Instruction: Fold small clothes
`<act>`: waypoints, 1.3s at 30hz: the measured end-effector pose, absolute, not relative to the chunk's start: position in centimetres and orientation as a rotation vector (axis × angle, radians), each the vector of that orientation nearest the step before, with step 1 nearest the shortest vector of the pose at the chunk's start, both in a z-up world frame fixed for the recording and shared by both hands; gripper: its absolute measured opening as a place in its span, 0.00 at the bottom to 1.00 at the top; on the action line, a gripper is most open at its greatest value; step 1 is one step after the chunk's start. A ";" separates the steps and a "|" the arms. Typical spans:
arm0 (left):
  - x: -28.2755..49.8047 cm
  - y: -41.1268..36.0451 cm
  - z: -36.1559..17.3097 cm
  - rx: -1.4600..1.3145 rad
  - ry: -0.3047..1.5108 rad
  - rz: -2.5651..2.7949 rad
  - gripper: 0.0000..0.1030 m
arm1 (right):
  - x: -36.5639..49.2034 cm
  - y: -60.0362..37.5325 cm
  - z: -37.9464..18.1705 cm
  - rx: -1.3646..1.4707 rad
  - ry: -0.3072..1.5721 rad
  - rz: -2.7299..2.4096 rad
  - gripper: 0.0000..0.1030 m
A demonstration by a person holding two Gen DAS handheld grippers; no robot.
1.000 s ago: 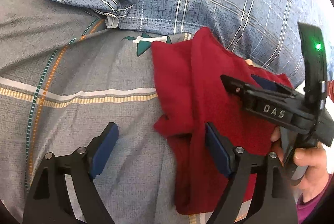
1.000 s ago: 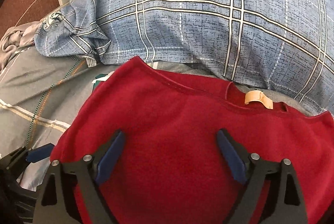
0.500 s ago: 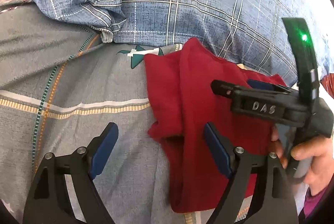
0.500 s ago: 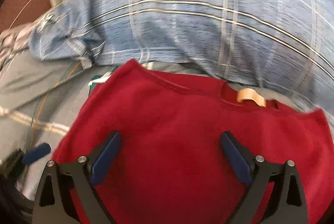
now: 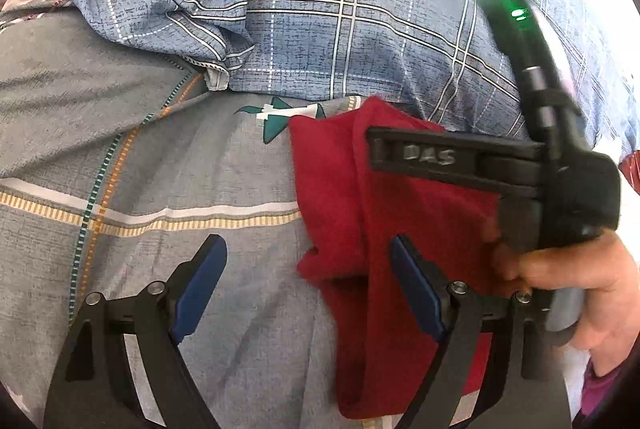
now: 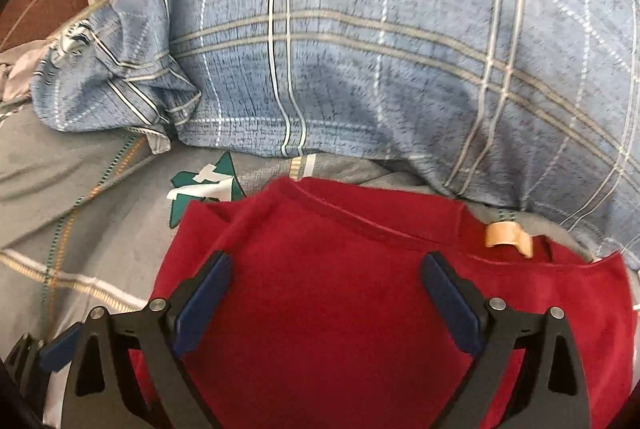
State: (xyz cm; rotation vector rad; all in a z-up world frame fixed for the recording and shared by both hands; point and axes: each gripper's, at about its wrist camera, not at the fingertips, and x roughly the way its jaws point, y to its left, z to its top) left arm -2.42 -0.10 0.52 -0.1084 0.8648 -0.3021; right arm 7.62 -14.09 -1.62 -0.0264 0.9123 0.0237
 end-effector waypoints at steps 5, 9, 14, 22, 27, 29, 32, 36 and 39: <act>-2.1 -0.3 0.3 -0.103 0.868 -0.297 0.81 | 8.5 -13.3 -3.1 -0.049 0.928 0.002 0.97; -2.0 -0.5 0.1 -0.099 0.866 -0.300 0.81 | 8.6 -13.6 -3.0 -0.031 0.927 0.011 0.96; -2.1 -0.6 0.3 -0.089 0.852 -0.307 0.81 | 6.5 -16.3 -0.9 0.093 0.885 0.053 0.97; -2.6 -0.4 1.1 -0.118 0.833 -0.354 0.81 | 0.4 -25.0 1.7 0.058 0.822 -0.061 0.92; -3.2 -1.6 1.6 -0.088 0.780 -0.391 0.81 | -1.6 -33.4 1.4 0.124 0.866 -0.224 0.67; -3.3 -2.4 1.6 -0.056 0.763 -0.399 0.81 | -2.4 -36.9 0.8 0.182 0.882 -0.293 0.60; -3.0 -3.0 1.3 -0.050 0.760 -0.413 0.81 | -3.0 -40.1 -0.4 0.239 0.926 -0.337 0.59; -1.9 -3.2 0.4 -0.064 0.814 -0.399 0.81 | -3.1 -40.8 -1.1 0.270 0.903 -0.319 0.60; -1.4 -3.3 -0.4 -0.057 0.857 -0.391 0.81 | -3.1 -40.4 -0.6 0.254 0.892 -0.341 0.61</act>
